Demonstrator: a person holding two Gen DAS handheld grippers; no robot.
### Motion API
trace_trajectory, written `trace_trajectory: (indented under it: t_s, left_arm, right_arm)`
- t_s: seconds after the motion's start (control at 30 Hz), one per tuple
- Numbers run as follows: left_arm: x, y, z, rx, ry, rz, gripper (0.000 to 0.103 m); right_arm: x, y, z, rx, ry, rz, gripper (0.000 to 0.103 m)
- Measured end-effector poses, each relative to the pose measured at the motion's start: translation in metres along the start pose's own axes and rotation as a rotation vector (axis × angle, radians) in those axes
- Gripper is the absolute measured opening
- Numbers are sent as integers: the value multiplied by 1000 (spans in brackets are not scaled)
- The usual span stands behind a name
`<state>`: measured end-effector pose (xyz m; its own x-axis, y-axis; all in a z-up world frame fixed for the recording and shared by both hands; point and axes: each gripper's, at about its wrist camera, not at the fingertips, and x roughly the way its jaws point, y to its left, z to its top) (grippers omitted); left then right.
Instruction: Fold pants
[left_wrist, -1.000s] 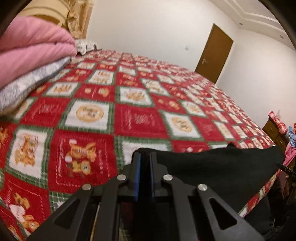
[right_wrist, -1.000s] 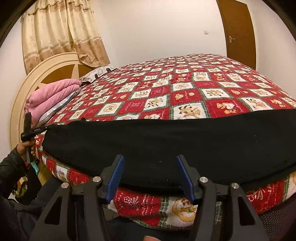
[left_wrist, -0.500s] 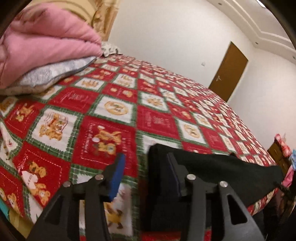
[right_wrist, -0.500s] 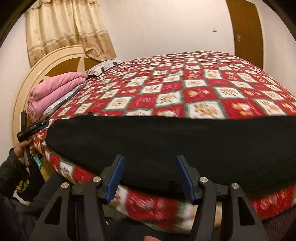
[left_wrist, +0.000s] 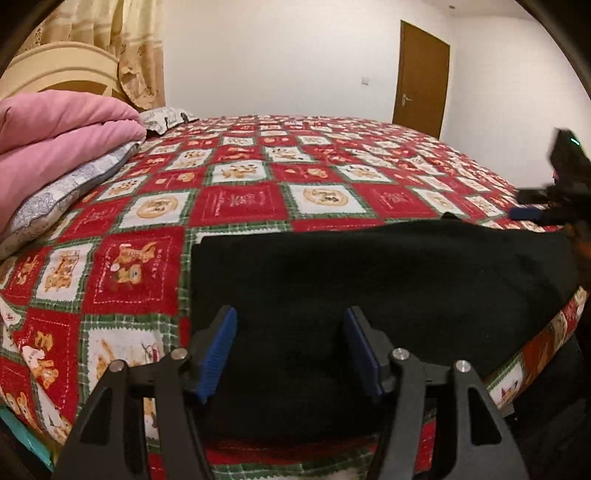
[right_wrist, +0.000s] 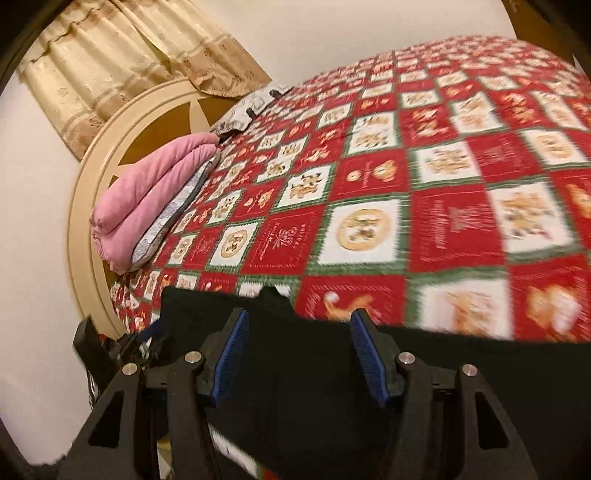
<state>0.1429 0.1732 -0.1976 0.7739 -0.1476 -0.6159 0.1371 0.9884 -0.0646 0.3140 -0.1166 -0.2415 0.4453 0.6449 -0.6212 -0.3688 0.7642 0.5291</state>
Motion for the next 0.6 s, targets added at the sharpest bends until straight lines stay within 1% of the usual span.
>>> trace_trajectory:
  t_s: [0.17, 0.27, 0.4, 0.43, 0.47, 0.5, 0.53, 0.57, 0.6]
  left_arm:
    - [-2, 5, -5, -13, -28, -26, 64]
    - [-2, 5, -8, -14, -46, -40, 65]
    - [-3, 10, -10, -43, -62, -69, 65]
    - [-3, 10, -10, -49, -64, -75, 65]
    - [-3, 11, -10, -54, -66, -81, 65]
    - [-3, 11, -10, -55, -67, -83, 65]
    - [-3, 11, -11, -54, -69, -85, 65]
    - [-3, 10, -11, -49, -71, -84, 65]
    - [-3, 10, -11, -46, -71, -83, 65]
  right_arm:
    - [42, 4, 16, 65, 64, 56, 59]
    - [57, 5, 20, 89, 94, 75, 59]
    - [74, 10, 21, 106, 142, 107, 58]
    - [77, 12, 21, 106, 154, 112, 52]
    - [82, 15, 20, 101, 173, 113, 37]
    - [86, 16, 20, 91, 184, 101, 28]
    - [87, 19, 20, 76, 187, 80, 13]
    - [88, 21, 20, 68, 186, 70, 8]
    - [87, 22, 21, 68, 179, 65, 7]
